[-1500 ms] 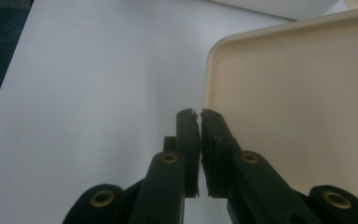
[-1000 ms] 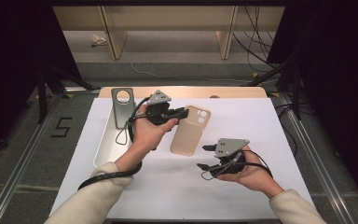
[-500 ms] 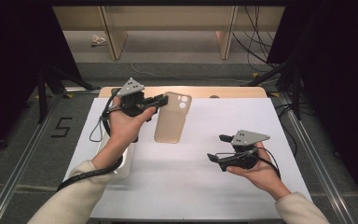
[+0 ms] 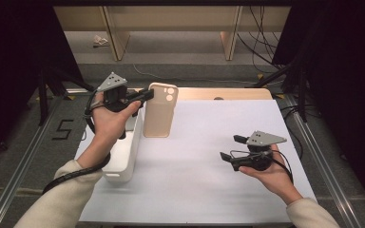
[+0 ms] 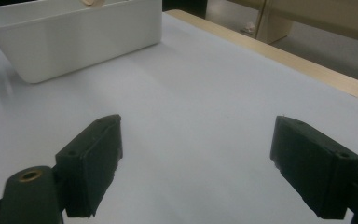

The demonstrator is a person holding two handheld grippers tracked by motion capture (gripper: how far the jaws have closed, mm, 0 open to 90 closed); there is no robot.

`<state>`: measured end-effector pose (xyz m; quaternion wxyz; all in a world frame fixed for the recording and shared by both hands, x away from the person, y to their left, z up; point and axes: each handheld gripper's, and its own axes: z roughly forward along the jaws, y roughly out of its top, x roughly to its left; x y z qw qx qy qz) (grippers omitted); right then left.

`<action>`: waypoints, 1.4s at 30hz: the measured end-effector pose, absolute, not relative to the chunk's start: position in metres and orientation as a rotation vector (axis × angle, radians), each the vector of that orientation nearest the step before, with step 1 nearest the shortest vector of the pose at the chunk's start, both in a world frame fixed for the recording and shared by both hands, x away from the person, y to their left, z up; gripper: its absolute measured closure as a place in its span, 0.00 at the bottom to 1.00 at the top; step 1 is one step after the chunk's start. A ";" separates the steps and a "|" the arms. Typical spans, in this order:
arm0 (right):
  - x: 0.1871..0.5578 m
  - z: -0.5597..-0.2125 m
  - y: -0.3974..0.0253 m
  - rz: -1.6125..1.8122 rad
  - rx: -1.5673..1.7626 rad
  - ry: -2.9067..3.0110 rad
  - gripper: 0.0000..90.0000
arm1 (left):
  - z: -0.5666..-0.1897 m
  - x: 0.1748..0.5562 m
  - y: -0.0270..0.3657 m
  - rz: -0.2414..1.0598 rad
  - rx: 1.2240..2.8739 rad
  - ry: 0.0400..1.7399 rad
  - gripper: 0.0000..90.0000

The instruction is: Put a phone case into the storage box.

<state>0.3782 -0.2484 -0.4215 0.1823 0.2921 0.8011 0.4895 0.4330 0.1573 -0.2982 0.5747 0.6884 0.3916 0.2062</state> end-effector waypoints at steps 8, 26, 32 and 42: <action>0.376 -0.422 -0.254 1.376 0.844 2.244 0.19 | -0.296 0.436 0.173 0.511 1.594 0.942 0.92; 0.377 -0.423 -0.255 1.378 0.862 2.235 0.19 | -0.295 0.457 0.206 0.558 1.573 0.980 0.92; 0.378 -0.423 -0.257 1.394 0.883 2.223 0.19 | -0.295 0.466 0.216 0.576 1.567 0.985 0.92; 0.378 -0.423 -0.257 1.394 0.878 2.218 0.19 | -0.299 0.479 0.231 0.610 1.554 1.019 0.91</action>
